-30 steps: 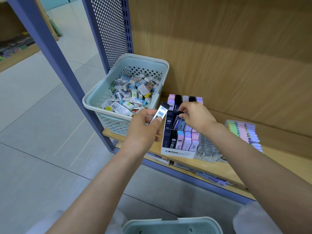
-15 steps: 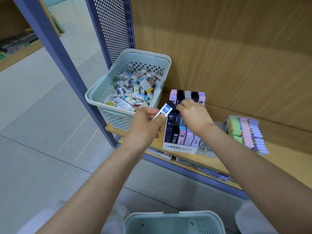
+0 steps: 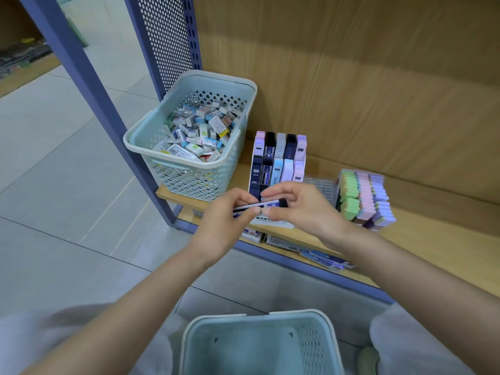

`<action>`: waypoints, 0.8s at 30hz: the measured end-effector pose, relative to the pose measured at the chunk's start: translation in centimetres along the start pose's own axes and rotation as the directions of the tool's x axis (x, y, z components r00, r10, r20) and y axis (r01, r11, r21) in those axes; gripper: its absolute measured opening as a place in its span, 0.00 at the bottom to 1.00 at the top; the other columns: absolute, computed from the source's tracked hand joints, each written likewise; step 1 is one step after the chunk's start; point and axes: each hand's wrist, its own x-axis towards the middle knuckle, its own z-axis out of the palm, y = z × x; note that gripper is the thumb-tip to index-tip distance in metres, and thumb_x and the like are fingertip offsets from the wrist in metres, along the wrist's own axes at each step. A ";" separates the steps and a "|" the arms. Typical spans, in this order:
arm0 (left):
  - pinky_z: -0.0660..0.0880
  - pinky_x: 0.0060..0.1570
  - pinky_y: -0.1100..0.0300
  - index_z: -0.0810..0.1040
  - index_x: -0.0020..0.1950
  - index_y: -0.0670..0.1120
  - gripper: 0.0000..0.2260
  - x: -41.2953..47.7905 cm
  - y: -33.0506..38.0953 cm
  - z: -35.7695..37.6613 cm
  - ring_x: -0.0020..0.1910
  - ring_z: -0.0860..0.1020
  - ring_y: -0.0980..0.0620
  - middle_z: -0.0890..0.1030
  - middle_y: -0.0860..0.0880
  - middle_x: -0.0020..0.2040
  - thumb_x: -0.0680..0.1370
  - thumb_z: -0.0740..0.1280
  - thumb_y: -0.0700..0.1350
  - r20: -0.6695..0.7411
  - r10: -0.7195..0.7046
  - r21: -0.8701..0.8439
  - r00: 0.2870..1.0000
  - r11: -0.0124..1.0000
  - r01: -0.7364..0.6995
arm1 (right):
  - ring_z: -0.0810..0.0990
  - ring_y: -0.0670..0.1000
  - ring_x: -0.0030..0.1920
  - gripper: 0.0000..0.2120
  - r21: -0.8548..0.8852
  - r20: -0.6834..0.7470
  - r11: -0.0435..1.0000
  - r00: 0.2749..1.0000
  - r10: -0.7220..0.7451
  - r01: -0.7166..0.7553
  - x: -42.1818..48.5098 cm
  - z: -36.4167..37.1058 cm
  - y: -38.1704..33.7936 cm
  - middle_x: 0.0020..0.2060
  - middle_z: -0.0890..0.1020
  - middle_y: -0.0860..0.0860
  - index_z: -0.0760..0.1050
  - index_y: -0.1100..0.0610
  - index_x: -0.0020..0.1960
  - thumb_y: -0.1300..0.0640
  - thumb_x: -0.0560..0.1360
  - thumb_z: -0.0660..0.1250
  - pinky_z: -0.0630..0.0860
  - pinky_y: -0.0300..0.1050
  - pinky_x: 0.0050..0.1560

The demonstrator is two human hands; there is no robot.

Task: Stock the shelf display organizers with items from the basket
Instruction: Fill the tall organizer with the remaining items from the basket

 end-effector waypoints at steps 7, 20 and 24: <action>0.67 0.46 0.69 0.75 0.54 0.48 0.06 2.1 -1.8 2.6 0.48 0.72 0.57 0.73 0.54 0.49 0.78 0.65 0.43 0.036 0.188 0.300 0.982 0.935 -0.190 | 0.79 0.45 0.43 0.08 -0.161 -0.290 0.987 0.955 -0.068 0.022 0.1 -2.7 2.2 0.41 0.81 0.43 0.79 0.52 0.45 0.63 0.71 0.72 0.76 0.37 0.49; 0.56 0.72 0.59 0.54 0.76 0.41 0.27 8.8 -5.3 2.5 0.74 0.57 0.48 0.56 0.45 0.76 0.78 0.60 0.35 0.206 0.270 0.584 0.940 0.737 -0.340 | 0.75 0.56 0.57 0.14 -0.763 -0.165 0.636 0.919 -0.358 0.110 9.2 -3.1 2.8 0.56 0.78 0.57 0.75 0.60 0.63 0.60 0.78 0.63 0.71 0.48 0.57; 0.58 0.70 0.58 0.52 0.77 0.42 0.30 8.6 -5.8 2.7 0.74 0.57 0.49 0.53 0.47 0.77 0.77 0.59 0.34 0.212 0.270 0.602 0.939 0.721 -0.343 | 0.75 0.59 0.58 0.16 -0.836 -0.113 0.544 0.951 -0.287 0.065 10.8 -1.9 3.1 0.57 0.77 0.59 0.70 0.58 0.66 0.58 0.78 0.63 0.74 0.53 0.55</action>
